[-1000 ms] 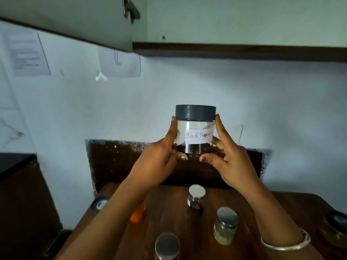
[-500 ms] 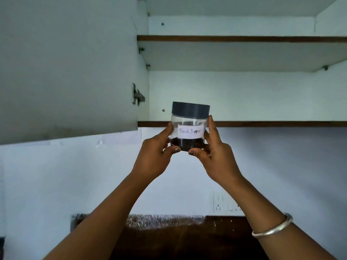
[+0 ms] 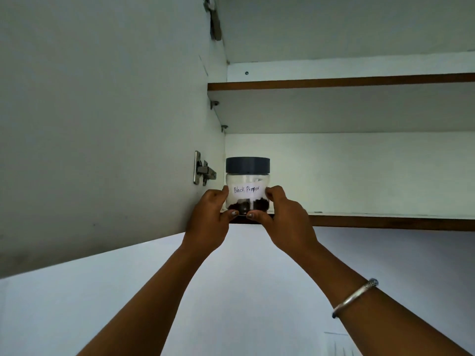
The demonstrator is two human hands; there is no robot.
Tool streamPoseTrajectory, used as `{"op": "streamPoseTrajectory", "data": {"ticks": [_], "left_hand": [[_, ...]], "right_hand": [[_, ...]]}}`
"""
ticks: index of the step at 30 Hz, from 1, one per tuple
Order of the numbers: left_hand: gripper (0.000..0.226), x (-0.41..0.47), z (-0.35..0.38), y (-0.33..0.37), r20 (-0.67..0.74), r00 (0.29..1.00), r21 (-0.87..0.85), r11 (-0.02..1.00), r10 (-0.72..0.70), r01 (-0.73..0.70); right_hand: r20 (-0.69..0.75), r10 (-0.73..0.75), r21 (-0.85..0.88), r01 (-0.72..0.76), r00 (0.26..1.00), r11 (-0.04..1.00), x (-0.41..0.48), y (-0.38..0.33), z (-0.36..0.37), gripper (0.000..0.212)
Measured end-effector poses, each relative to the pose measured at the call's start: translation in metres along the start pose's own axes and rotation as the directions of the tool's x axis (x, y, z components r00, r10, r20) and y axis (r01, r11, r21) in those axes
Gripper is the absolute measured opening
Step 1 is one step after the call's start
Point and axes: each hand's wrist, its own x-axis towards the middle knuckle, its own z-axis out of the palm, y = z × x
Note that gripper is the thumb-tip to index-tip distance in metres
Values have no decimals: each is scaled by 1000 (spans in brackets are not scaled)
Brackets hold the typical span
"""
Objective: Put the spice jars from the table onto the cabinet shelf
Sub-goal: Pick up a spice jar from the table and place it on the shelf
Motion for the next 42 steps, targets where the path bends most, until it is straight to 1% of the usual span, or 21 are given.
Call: {"op": "streamPoseTrajectory", "data": {"ticks": [3, 5, 7, 8, 10, 12, 16, 19, 23, 26, 28, 30, 32, 34, 36, 39, 41, 42], "left_hand": [[43, -2, 8, -4, -69, 997, -59, 998, -36, 32], [39, -2, 14, -5, -117, 990, -64, 995, -85, 78], [40, -3, 18, -5, -136, 985, -5, 994, -107, 107], [41, -3, 20, -6, -136, 985, 25, 994, -104, 108], [42, -5, 25, -7, -126, 989, 89, 993, -72, 84], [39, -6, 28, -7, -119, 992, 156, 986, -43, 61], [39, -6, 33, -8, -78, 996, 271, 961, -39, 58], [38, -3, 34, -8, -26, 997, 325, 943, -72, 77], [40, -1, 34, -5, 3, 994, 314, 944, -108, 102], [41, -2, 31, -5, 18, 993, 309, 945, -119, 108], [40, -3, 28, -6, 52, 991, 304, 947, -122, 100], [40, -4, 26, -8, 75, 991, 289, 953, -113, 87], [46, -8, 26, -11, 80, 993, 263, 963, -84, 61], [67, -16, 27, -15, 91, 995, 279, 960, -33, 6], [88, -28, 28, -20, 137, 991, 350, 935, 10, -58], [97, -51, 26, -19, 225, 974, 376, 921, 19, -105], [98, -70, 24, -15, 298, 955, 344, 935, -19, -88], [99, -80, 23, -13, 333, 942, 330, 941, -43, -74]], "right_hand": [[-33, -4, -61, 2, 999, 998, 6, 1, 6, 58], [-29, -34, -194, 28, 999, 981, 7, 2, 11, 60], [-24, -56, -360, 43, 998, 932, 6, 2, 18, 67], [-25, -59, -406, 44, 998, 913, 5, 2, 22, 71], [-29, -68, -453, 48, 997, 890, 2, 3, 27, 77], [-20, -82, -489, 62, 996, 870, 1, 5, 31, 80], [12, -93, -515, 86, 996, 853, 2, 6, 35, 76], [28, -102, -511, 102, 994, 853, 1, 8, 36, 71], [60, -87, -480, 105, 994, 871, 3, 8, 37, 68], [90, -66, -479, 101, 994, 872, 5, 8, 36, 71], [96, -61, -479, 100, 993, 872, 4, 7, 37, 75], [80, -51, -471, 83, 995, 878, 4, 8, 38, 84], [78, -45, -475, 77, 996, 876, 1, 8, 37, 94], [121, -67, -511, 120, 990, 851, -4, 10, 36, 98], [187, -99, -545, 187, 977, 818, -14, 9, 35, 99], [293, -174, -567, 318, 940, 760, -37, 5, 31, 96], [369, -182, -540, 369, 912, 756, -58, 1, 28, 93], [399, -160, -524, 368, 903, 769, -69, -1, 26, 91]]}}
